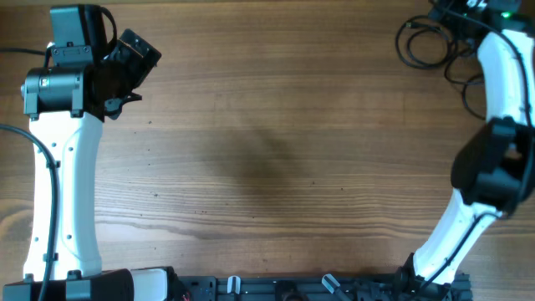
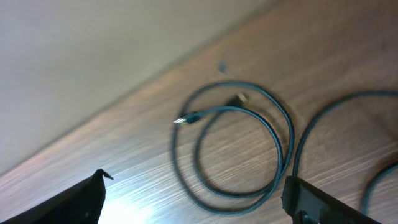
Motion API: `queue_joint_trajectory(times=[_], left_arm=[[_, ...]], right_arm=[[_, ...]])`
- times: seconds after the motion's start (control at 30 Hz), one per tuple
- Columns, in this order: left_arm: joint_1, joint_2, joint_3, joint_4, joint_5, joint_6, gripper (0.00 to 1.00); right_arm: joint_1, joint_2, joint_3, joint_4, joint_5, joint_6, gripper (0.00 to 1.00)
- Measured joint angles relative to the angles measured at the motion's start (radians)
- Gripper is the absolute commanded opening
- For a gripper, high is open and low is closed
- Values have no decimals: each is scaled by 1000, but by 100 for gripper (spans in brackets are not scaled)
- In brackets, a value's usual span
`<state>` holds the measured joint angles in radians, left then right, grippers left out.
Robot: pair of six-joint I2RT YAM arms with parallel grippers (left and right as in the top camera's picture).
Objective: Untangle cables
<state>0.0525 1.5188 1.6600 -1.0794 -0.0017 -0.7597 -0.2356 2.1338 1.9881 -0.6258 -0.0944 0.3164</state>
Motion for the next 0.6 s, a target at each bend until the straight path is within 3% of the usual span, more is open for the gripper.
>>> queue_joint_trajectory(times=[0.27, 0.6], left_arm=[[0, 0, 0, -21, 0, 0, 100], [0, 0, 0, -21, 0, 0, 100]], right_arm=[[22, -332, 8, -307, -153, -127, 94], [76, -626, 8, -513, -187, -257, 100]])
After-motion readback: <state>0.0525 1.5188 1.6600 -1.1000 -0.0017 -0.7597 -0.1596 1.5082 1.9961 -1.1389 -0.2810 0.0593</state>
